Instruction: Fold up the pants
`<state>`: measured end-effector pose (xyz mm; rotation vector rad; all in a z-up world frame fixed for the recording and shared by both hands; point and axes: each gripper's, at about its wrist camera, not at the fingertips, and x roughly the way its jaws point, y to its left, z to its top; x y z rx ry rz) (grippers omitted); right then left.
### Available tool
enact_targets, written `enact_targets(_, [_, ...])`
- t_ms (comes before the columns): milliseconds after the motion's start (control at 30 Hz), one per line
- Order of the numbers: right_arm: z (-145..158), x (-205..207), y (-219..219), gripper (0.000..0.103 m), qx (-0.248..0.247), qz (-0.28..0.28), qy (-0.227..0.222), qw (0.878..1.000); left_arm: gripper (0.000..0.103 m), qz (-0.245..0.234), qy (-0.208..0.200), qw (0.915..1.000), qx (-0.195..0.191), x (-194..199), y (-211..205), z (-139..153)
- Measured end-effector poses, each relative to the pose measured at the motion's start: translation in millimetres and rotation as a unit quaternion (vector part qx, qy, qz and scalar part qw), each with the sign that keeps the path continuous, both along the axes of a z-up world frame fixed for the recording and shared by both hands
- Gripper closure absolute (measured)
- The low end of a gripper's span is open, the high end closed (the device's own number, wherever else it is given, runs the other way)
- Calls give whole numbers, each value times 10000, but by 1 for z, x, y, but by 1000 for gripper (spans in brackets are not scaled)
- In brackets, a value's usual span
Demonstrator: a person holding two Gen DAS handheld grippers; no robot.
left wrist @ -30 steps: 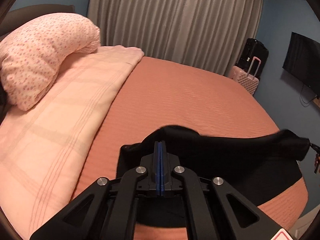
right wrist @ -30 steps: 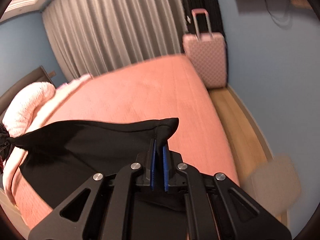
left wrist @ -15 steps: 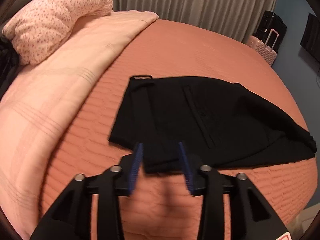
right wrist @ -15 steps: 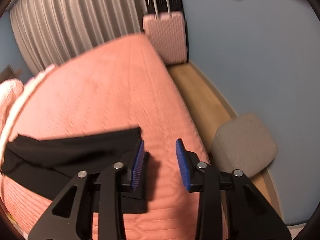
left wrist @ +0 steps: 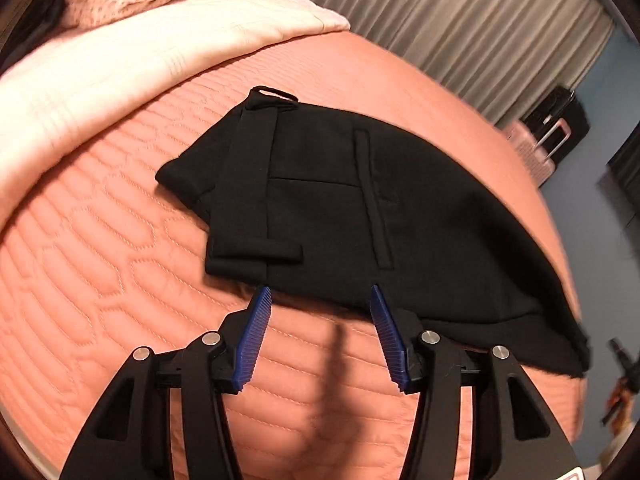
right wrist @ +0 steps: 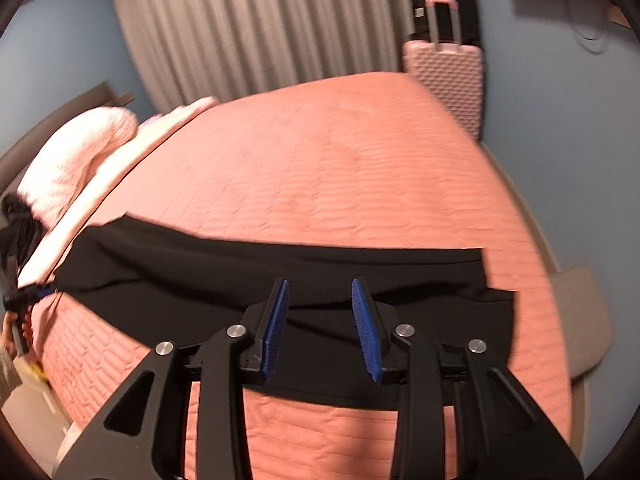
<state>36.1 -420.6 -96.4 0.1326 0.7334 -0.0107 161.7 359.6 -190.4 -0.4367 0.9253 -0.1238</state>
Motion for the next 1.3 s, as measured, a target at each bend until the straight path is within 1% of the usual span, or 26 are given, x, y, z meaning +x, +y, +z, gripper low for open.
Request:
enact_targets(100, [-7, 2, 27, 69, -86, 221, 85, 9997, 52, 78, 212, 9995, -238, 18, 1, -10])
enact_targets(167, [-10, 5, 42, 69, -174, 381, 161, 9990, 54, 197, 181, 9987, -428, 25, 8, -13])
enact_targets(233, [-12, 6, 52, 69, -287, 497, 196, 9982, 57, 351, 192, 9976, -567, 24, 13, -15])
enact_targets(267, [-12, 6, 55, 69, -290, 533, 202, 9980, 63, 427, 251, 9968, -623, 24, 15, -19])
enact_targets(333, [-12, 7, 60, 69, -283, 554, 167, 9979, 68, 516, 240, 9962, -656, 21, 19, -20])
enact_targets(367, [-13, 7, 61, 69, -260, 552, 173, 9980, 69, 557, 228, 9957, -703, 19, 20, -20])
enact_targets(433, [-17, 10, 65, 69, -263, 604, 221, 9976, 68, 611, 233, 9951, -747, 15, 20, -21])
enact_targets(467, [-20, 12, 68, 69, -279, 642, 263, 9972, 65, 606, 237, 9952, -734, 12, 20, -21])
enact_targets(533, [-23, 14, 74, 69, -353, 713, 317, 9963, 65, 656, 241, 9948, -738, 6, 19, -21])
enact_targets(600, [-24, 15, 78, 69, -369, 759, 325, 9959, 61, 727, 239, 9938, -804, 2, 21, -21])
enact_targets(633, [-25, 16, 79, 69, -338, 765, 323, 9960, 60, 788, 223, 9925, -909, -1, 23, -21])
enact_targets(667, [-25, 16, 79, 69, -301, 765, 318, 9961, 56, 800, 201, 9920, -952, -2, 22, -21])
enact_targets(733, [-27, 18, 81, 69, -277, 762, 313, 9962, 56, 840, 166, 9924, -886, -1, 20, -20])
enact_targets(800, [-27, 20, 84, 69, -312, 772, 303, 9961, 63, 869, 154, 9922, -882, 9, 20, -16])
enact_targets(833, [-26, 21, 86, 69, -297, 817, 305, 9957, 71, 911, 152, 9922, -833, 14, 20, -13])
enact_targets(867, [-25, 21, 88, 69, -341, 829, 301, 9955, 86, 938, 185, 9923, -789, 16, 22, -11])
enact_targets(900, [-24, 21, 88, 69, -381, 833, 284, 9954, 90, 926, 185, 9919, -851, 18, 25, -8])
enact_targets(1000, [-23, 22, 88, 69, -363, 834, 273, 9955, 94, 836, 273, 9928, -808, 18, 29, -2])
enact_targets(1067, [-24, 22, 89, 69, -384, 813, 286, 9955, 94, 784, 161, 9951, -578, 15, 29, 12])
enact_targets(1200, [-28, 24, 89, 69, -411, 772, 327, 9956, 94, 852, 153, 9957, -340, 11, 43, 33])
enact_targets(1233, [-28, 24, 89, 69, -381, 787, 334, 9956, 94, 858, 155, 9955, -363, 15, 50, 36])
enact_targets(1300, [-29, 25, 90, 69, -392, 728, 308, 9961, 93, 689, 244, 9972, -134, 33, 60, 35])
